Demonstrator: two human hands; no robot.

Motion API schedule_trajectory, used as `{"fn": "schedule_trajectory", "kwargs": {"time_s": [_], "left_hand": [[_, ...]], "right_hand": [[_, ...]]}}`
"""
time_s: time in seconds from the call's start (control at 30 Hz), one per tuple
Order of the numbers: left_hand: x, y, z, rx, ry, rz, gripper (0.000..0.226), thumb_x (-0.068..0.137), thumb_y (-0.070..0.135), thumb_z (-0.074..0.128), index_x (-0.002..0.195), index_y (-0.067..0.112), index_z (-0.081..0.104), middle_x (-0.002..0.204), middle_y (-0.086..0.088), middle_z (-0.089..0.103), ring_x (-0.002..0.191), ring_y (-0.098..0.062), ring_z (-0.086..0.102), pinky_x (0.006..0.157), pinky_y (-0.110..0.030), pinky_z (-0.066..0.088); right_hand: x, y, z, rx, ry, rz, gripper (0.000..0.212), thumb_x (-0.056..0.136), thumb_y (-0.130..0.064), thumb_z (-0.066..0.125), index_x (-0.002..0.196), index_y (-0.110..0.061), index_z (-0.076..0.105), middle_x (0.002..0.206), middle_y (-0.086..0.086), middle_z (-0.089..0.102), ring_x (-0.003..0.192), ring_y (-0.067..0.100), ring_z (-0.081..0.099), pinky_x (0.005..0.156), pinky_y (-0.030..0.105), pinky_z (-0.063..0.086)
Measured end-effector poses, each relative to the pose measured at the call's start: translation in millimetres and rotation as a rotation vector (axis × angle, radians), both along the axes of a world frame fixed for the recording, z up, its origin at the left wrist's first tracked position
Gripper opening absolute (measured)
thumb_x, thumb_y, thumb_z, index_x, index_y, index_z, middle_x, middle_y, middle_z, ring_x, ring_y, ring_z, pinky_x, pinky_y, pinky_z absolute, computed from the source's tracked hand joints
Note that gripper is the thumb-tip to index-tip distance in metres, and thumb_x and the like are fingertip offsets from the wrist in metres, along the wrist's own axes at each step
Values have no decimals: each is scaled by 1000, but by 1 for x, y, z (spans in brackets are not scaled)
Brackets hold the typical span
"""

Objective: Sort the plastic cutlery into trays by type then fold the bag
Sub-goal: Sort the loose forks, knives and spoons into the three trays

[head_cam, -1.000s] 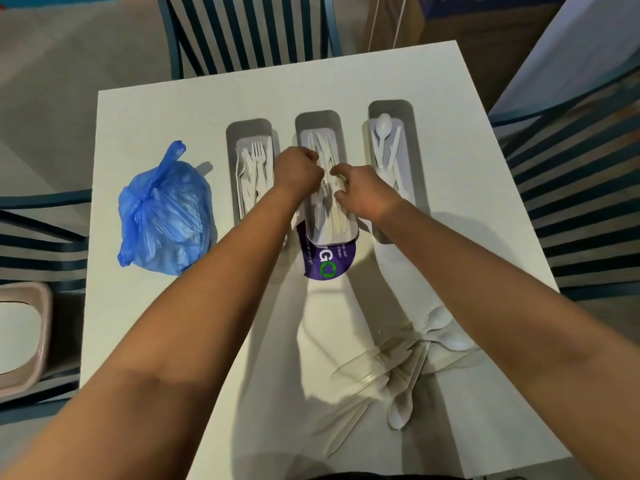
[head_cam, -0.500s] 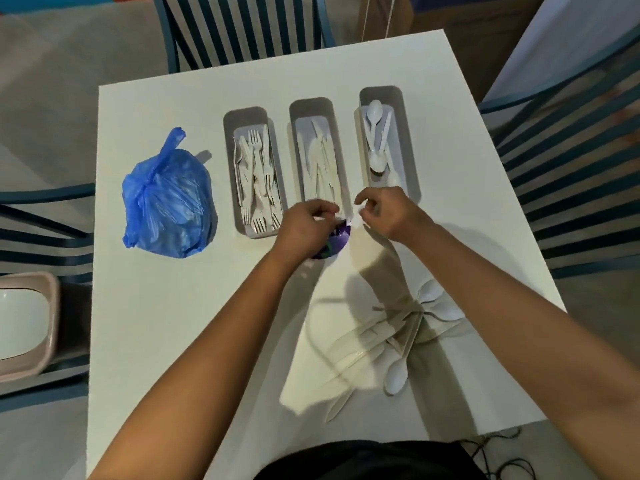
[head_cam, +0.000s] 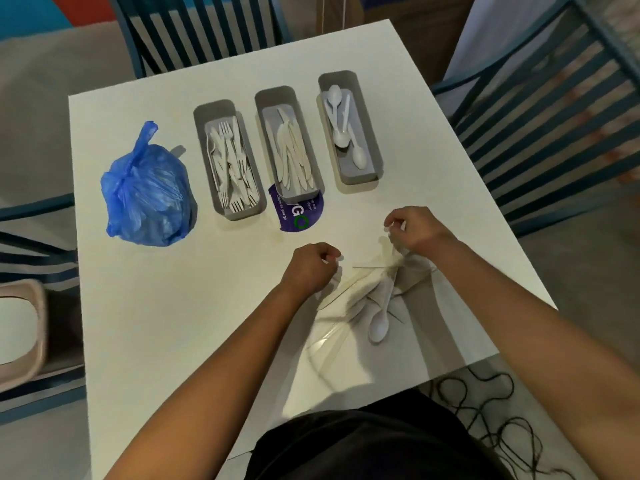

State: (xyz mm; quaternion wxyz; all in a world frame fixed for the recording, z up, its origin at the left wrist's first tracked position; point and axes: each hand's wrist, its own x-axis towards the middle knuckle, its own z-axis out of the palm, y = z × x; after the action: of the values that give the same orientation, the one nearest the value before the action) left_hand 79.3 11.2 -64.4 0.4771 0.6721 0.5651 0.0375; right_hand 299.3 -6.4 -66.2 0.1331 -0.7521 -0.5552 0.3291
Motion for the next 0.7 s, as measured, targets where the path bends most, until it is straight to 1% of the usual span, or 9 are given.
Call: {"fn": "schedule_trajectory", "kwargs": {"time_s": [0.13,0.17,0.23,0.33,0.43,0.5,0.57,0.63,0.7], "left_hand": [[0,-11,-6,20,30,-46,25,89,8,51,105,10,69,112,-4,69,103,-18,62,83,-16,41],[1,-16,-9,28,43,-63,25,88,8,51,105,11,69,113,-3,69,104,-17,62,85,-16,41],[1,-26,-14,24,65,-71,26,86,8,51,104,14,69,113,-2,68,104,-17,62,87,-21,45],[4,-35,-17,58,125,-86,31,84,8,51,108,16,69,114,-4,65,104,-19,60,87,-26,46],[13,-43,-19,95,181,-81,29,86,11,52,110,18,67,114,-4,64,106,-21,59,87,-28,45],[23,-51,-19,120,232,-63,29,87,15,53,113,21,66,115,-2,63,107,-21,59,88,-30,45],[30,-56,-21,172,314,-60,31,89,18,49,116,22,64,116,-3,62,108,-23,58,90,-33,44],[35,-62,-23,244,418,-62,31,91,18,44,116,20,62,113,-6,61,106,-26,58,86,-33,40],[36,-67,-27,280,491,-50,28,91,17,43,114,17,60,111,-6,59,104,-27,57,81,-32,36]], "right_hand": [[4,-25,-7,-26,-57,-39,21,87,-7,54,101,-6,70,101,13,62,88,22,57,82,27,45],[4,-32,-9,-33,-74,-40,21,87,-8,54,101,-6,70,103,14,62,92,25,58,84,28,45],[6,-42,-12,-50,-84,-41,22,86,-8,54,102,-6,69,105,15,61,99,28,58,89,32,47],[12,-56,-18,-52,-62,-51,21,85,-8,58,104,-8,67,104,14,59,99,28,59,92,36,48],[22,-64,-22,-75,-82,23,24,85,-13,60,108,-11,67,106,13,58,101,28,58,91,37,47],[30,-67,-22,-109,-107,79,27,86,-18,59,112,-13,65,109,12,56,104,28,56,91,35,46],[33,-69,-23,-127,-108,114,30,88,-21,58,116,-15,62,112,11,55,106,25,54,88,32,43],[33,-70,-26,-122,-76,146,31,88,-20,59,118,-15,60,112,10,55,107,24,53,86,29,40],[31,-72,-29,-128,-50,184,31,88,-15,58,119,-13,59,114,10,56,108,24,53,86,29,39]]}}
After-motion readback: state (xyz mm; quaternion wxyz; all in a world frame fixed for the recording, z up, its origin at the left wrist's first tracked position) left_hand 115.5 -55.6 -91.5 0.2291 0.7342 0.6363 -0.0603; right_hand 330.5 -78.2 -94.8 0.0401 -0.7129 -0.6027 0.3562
